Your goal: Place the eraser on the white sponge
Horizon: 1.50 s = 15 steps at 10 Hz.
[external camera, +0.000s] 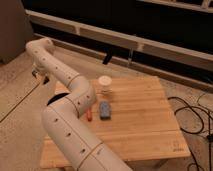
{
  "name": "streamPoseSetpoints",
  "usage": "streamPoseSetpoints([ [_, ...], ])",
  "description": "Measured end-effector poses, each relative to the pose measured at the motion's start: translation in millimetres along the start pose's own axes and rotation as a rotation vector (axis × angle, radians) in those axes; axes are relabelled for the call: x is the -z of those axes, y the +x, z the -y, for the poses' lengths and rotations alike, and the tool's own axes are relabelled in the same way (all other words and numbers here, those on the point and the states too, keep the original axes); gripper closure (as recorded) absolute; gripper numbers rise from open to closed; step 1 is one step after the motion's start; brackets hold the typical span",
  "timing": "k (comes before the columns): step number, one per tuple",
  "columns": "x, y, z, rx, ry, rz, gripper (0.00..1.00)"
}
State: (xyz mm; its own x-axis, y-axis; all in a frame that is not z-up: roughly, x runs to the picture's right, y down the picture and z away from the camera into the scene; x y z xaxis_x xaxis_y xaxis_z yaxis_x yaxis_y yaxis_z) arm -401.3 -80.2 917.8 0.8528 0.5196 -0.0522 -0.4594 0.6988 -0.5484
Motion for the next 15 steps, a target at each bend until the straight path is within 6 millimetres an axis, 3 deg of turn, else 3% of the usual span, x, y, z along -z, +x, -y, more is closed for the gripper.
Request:
streamPoseSetpoints([
  [2,2.8,-14.1,-16.4,0.02,0.032,-0.004,1.0],
  [5,2.8,-18.6,-40.8,0.034,0.039,-0.001,1.0],
  [9,0.8,-16.3,-40.6,0.028,0.036,-0.007,1.0],
  [12,-17.2,4.0,-31.7,0.008,0.015,-0.087,1.0],
  [15,-28.9,16.4,-37.4,0.021,-0.013,-0.143,1.0],
])
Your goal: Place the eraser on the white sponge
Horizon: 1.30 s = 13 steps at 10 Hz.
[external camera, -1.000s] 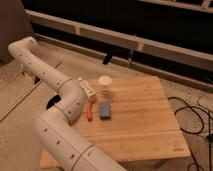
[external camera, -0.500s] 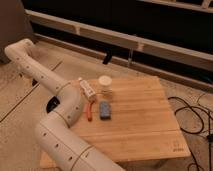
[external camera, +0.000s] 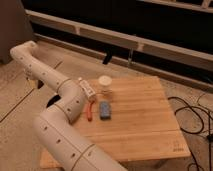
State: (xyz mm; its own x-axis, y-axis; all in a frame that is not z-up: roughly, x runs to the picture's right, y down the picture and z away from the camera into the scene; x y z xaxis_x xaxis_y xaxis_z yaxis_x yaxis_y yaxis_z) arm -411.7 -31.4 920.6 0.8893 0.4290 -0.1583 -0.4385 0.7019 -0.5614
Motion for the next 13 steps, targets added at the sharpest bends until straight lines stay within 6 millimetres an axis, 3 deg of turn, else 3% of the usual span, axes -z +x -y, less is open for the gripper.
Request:
streamPoseSetpoints([
  [5,27.0,-44.1,-61.0,0.168,0.02,-0.009,1.0],
  [9,46.5,-64.3,-105.6,0.262,0.039,-0.036,1.0],
  [13,48.0,-60.6,-114.4,0.255,0.025,-0.034,1.0],
])
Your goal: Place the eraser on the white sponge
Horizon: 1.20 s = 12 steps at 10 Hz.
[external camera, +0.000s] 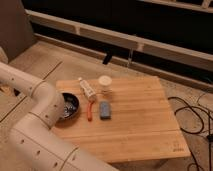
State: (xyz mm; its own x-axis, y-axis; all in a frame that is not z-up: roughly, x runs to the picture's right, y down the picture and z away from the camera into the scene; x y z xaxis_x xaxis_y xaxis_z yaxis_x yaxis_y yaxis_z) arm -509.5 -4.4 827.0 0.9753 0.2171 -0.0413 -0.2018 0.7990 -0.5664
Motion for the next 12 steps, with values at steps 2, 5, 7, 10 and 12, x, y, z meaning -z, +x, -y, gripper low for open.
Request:
streamPoseSetpoints([
  [2,-0.3,-0.1,0.1,-0.001,-0.001,0.001,1.0],
  [5,-39.9,38.9,52.8,-0.01,0.023,0.017,1.0],
  [7,-56.4,56.0,78.3,0.0,0.051,0.024,1.0],
  [10,-56.6,53.1,75.7,0.006,0.048,0.028,1.0],
  [12,-61.2,47.2,84.1,0.059,0.068,0.062,1.0],
])
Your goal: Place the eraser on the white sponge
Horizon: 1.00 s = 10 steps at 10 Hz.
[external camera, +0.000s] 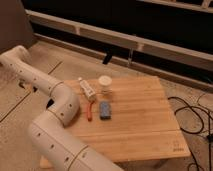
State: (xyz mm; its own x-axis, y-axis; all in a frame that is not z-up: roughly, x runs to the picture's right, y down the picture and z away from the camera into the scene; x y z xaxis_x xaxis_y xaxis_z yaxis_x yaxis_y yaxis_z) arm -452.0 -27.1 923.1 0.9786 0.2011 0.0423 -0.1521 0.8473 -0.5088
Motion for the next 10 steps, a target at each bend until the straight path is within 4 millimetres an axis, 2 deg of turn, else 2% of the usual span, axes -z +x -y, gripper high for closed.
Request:
streamPoseSetpoints([
  [3,-17.6,-1.2,14.0,0.108,0.017,0.056,1.0],
  [4,-24.0,-2.8,11.0,0.133,0.007,0.065,1.0],
  [7,-43.4,-16.3,-13.7,0.223,-0.045,0.089,1.0],
  [10,-44.3,-43.7,-36.8,0.286,-0.074,0.143,1.0],
])
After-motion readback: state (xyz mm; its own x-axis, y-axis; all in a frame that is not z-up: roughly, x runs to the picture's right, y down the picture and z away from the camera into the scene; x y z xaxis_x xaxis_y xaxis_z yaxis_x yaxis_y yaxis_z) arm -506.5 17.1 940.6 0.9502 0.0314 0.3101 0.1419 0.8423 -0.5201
